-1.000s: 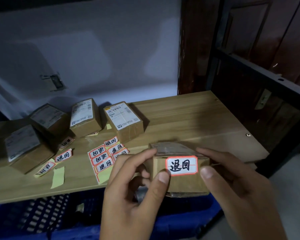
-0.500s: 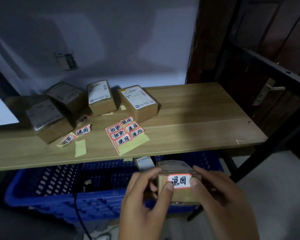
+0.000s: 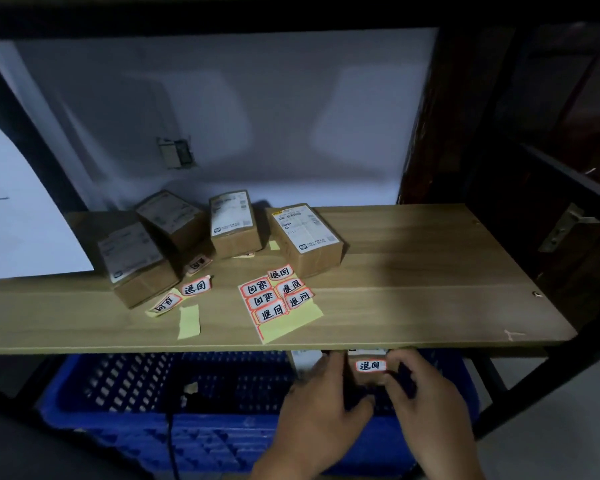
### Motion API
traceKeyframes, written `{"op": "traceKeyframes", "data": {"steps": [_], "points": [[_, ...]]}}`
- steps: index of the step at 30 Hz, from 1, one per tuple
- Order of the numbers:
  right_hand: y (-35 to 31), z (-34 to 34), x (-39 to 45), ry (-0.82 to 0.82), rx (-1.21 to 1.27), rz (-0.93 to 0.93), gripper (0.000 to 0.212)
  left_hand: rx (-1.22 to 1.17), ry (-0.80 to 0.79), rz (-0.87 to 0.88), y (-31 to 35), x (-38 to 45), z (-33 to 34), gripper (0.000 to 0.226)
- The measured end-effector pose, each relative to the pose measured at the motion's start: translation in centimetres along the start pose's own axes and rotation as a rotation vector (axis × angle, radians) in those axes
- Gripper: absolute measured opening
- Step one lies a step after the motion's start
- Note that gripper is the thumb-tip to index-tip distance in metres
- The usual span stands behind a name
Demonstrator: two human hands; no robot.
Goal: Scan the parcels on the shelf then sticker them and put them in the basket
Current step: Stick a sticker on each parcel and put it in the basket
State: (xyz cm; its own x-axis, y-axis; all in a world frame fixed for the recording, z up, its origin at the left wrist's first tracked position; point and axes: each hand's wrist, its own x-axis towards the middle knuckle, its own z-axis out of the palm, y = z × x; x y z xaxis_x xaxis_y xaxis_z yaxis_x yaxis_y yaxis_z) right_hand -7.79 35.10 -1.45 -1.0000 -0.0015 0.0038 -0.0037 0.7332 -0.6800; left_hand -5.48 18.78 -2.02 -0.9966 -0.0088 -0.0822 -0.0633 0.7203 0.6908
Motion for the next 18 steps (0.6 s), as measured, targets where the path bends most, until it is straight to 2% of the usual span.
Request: {"op": "traceKeyframes", "data": {"steps": [2, 4, 7, 10, 13, 16, 18], "points": [[-0.1, 0.1, -0.1, -0.009, -0.132, -0.058, 0.044, 0.111, 0.004, -0.004, -0.2, 0.7, 0.5, 0.06], [-0.2, 0.0, -0.2, -0.046, -0.163, -0.078, 0.052, 0.092, 0.032, -0.001, -0.2, 0.6, 0.1, 0.05], [-1.1, -0.3, -0.6, -0.07, -0.068, -0.088, 0.028, 0.016, 0.077, 0.043, 0.0, -1.1, -1.5, 0.032], [-2.6, -0.2, -0.3, 0.08, 0.1, -0.106, 0.018, -0.141, 0.311, 0.065, 0.3, -2.3, -3.8, 0.023], [-5.3, -0.3, 2.0, 0.099, 0.156, -0.222, 0.017, -0.183, 0.587, 0.085, -0.6, -1.5, -5.8, 0.014], [-7.7, 0.4, 5.2, 0.071, 0.071, -0.407, 0.016, -0.118, 0.644, 0.096, -1.7, 0.3, -8.0, 0.015], [-8.7, 1.4, 7.1, 0.054, 0.001, -0.459, 0.019, -0.029, 0.656, 0.085, -2.7, 1.6, -8.9, 0.021]]}}
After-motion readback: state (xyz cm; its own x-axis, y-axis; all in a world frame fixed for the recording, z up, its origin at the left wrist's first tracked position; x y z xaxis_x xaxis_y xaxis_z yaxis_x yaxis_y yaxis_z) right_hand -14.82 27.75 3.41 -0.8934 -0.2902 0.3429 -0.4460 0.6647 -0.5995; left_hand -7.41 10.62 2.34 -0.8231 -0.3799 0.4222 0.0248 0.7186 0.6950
